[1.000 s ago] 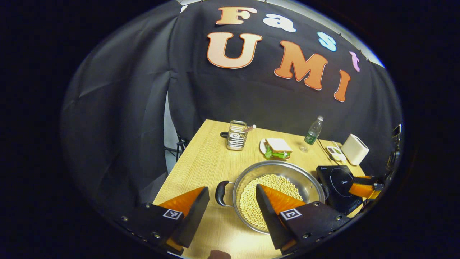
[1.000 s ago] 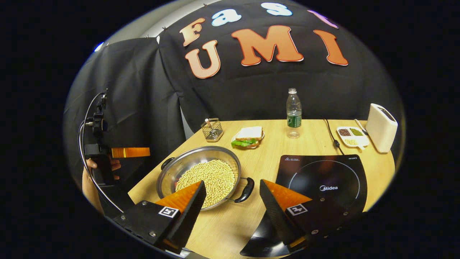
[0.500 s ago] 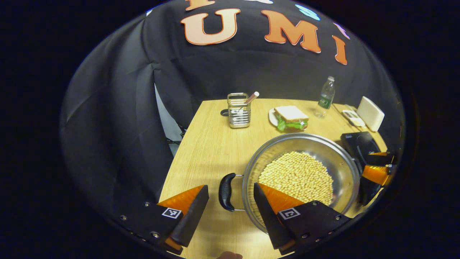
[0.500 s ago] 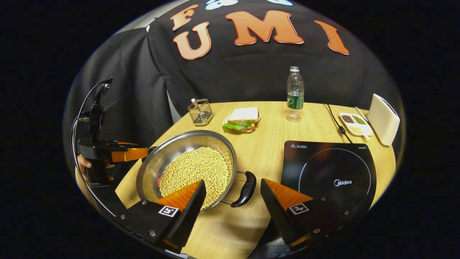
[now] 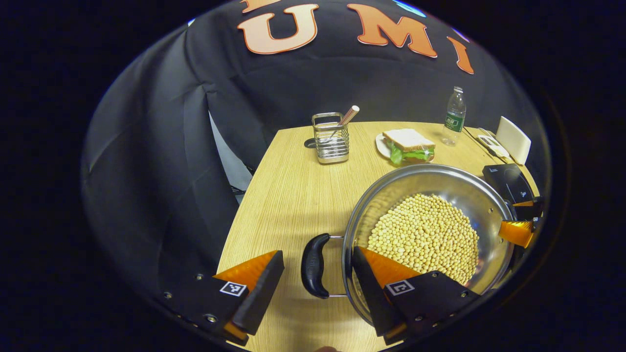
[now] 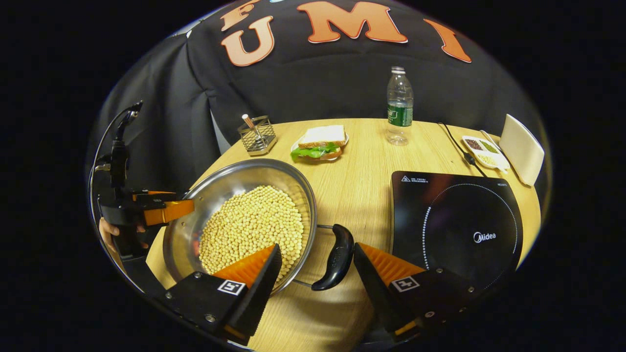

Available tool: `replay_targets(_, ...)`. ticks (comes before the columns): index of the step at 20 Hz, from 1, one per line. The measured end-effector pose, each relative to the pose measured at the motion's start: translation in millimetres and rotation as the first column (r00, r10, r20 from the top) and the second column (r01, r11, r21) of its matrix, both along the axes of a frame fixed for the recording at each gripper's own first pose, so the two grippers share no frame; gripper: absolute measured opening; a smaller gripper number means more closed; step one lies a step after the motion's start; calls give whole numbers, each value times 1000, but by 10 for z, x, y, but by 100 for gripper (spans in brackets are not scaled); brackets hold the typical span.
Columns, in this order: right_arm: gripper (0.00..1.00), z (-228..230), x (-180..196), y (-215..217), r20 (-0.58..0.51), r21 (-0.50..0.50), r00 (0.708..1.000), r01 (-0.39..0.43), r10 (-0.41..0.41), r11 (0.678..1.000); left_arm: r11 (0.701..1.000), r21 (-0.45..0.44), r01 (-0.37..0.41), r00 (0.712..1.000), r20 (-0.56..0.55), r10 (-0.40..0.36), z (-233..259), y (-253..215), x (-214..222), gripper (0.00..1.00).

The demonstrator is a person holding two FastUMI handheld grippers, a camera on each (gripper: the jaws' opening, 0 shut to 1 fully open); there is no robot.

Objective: First push the handle of the pot to place it horizontally, then grasp the pot with both hands and set it on the induction cooktop.

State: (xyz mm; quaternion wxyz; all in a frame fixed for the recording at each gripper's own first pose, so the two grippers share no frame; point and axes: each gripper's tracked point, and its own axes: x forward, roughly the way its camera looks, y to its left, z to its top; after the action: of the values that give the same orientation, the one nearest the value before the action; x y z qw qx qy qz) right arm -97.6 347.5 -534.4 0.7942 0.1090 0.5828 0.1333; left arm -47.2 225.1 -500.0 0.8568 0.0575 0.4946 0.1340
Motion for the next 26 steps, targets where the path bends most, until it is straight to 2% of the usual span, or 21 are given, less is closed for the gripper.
replay_targets(5,88,-175,-40,71,-32,-22,999,19,-19,1000,1000,5,-17,999,34,16,-87,-6,50,87)
replay_targets(7,83,-218,-45,93,-38,-22,999,28,-29,999,1000,-13,-23,999,41,24,-133,-30,58,87)
replay_targets(8,76,-229,-48,104,-40,-20,999,30,-30,999,999,-20,-28,999,45,29,-158,-27,56,87)
replay_targets(9,79,-230,-49,117,-38,-19,998,39,-40,999,999,-25,-34,999,42,35,-187,-30,45,87)
replay_targets(11,79,-236,-50,121,-42,-17,998,47,-48,999,998,-44,-44,997,63,47,-215,-60,73,87)
replay_targets(12,78,-236,-44,118,-43,-16,998,51,-52,999,998,-51,-48,996,71,51,-219,-71,76,81)
replay_targets(13,78,-241,-43,124,-44,-16,998,53,-54,998,998,-48,-51,995,82,55,-227,-85,85,80)
replay_targets(14,77,-238,-50,124,-47,-16,997,57,-58,998,998,-32,-49,995,87,51,-237,-83,87,73)
replay_targets(19,69,-238,-2,117,-48,-16,994,97,-98,995,998,-5,-68,990,122,68,-186,-96,75,69)
replay_targets(21,60,-238,28,108,-39,-17,994,102,-102,995,998,16,-66,990,127,63,-191,-116,74,67)
replay_targets(22,61,-241,40,104,-37,-17,994,102,-103,995,997,17,-71,989,128,69,-181,-128,69,67)
replay_targets(26,57,-185,132,66,15,-25,995,98,-97,995,995,7,-100,984,152,98,-134,-120,29,65)
